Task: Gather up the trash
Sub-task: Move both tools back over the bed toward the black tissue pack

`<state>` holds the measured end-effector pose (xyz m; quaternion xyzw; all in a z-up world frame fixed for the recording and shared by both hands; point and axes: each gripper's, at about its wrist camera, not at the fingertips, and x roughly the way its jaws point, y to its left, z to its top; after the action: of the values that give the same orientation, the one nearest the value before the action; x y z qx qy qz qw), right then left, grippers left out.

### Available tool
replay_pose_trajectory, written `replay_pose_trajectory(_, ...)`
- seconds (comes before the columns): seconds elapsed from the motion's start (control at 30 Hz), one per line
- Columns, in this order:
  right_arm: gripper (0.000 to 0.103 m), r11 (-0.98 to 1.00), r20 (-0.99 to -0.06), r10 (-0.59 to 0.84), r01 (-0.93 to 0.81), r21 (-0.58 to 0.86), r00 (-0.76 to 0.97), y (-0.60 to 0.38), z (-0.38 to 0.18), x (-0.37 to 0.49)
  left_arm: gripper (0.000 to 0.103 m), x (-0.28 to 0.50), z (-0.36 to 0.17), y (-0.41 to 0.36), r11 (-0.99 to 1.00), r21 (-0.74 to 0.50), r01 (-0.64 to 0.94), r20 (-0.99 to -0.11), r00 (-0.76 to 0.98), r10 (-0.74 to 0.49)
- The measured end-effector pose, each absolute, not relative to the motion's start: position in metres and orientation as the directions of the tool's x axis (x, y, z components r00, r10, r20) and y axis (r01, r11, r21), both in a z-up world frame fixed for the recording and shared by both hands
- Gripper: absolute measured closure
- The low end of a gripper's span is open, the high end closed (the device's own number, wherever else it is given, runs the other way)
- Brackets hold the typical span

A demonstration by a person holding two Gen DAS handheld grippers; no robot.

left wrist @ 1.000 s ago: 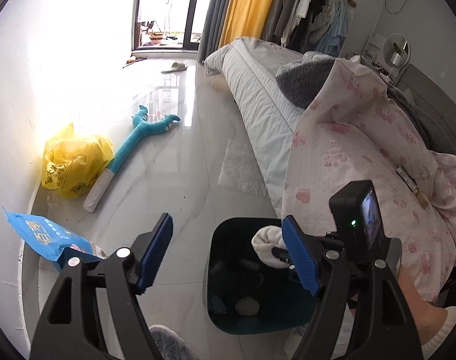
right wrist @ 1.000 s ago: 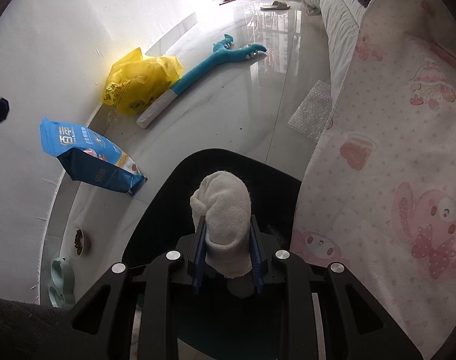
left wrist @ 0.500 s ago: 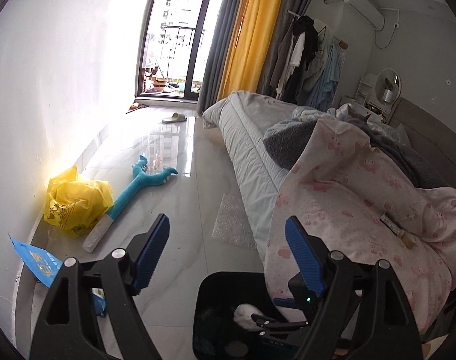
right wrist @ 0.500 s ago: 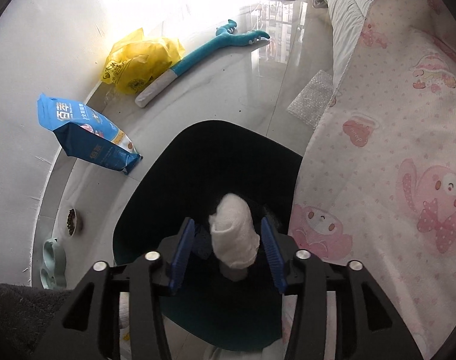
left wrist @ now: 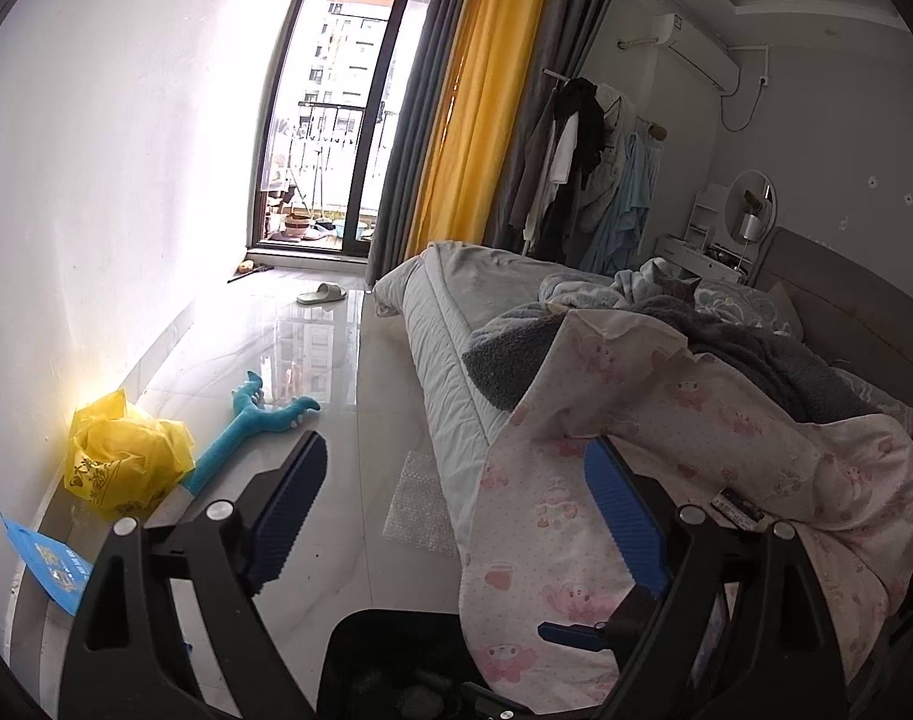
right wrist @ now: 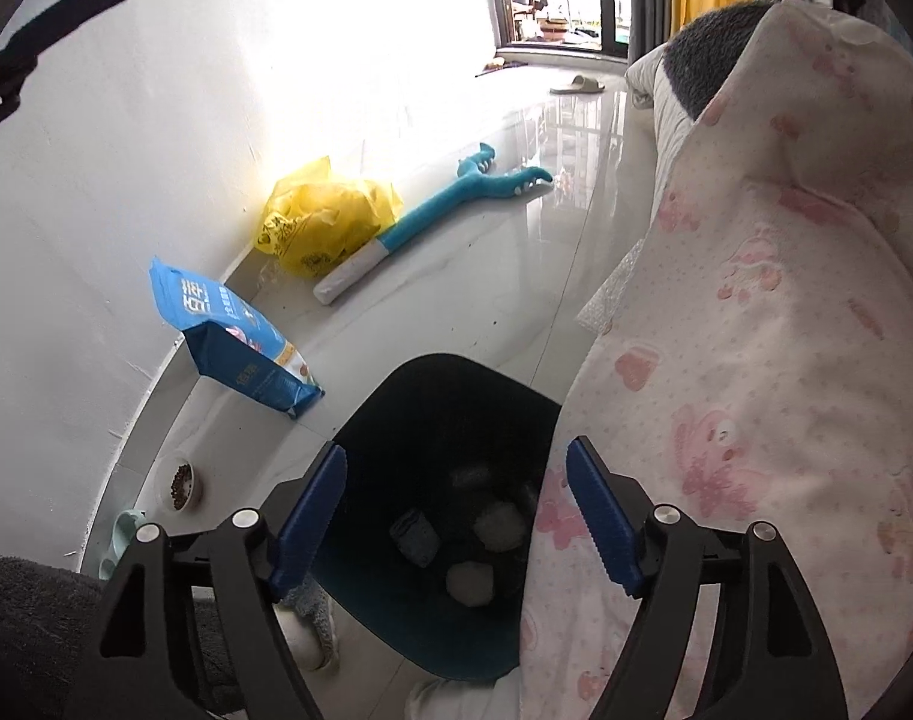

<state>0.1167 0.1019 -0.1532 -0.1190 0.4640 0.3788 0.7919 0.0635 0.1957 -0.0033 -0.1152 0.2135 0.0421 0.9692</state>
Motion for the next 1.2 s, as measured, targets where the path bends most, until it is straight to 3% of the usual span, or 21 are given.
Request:
replay_pose_trajectory(0.3,0.018,0.747,-0.719,0.521,-0.653,0.124,0.461,0.035,-0.107,0.139,0.009,0.085,-0.008,0.152,0.980,-0.185,-0.080,-0.420,0.907,-0.005)
replay_pose_trajectory(0.6,0.016,0.841,-0.671,0.449,-0.533,0.094,0.590,-0.038,-0.088,0.162,0.008,0.101,-0.015,0.112,0.984,-0.174,-0.029,-0.434,0.899,-0.050)
replay_pose_trajectory(1.2,0.015,0.962,-0.700,0.220,-0.270,0.040,0.679,-0.187,-0.105,0.192,0.008,0.139,-0.034,0.032,0.963,-0.261,0.065,-0.471,0.862,-0.186)
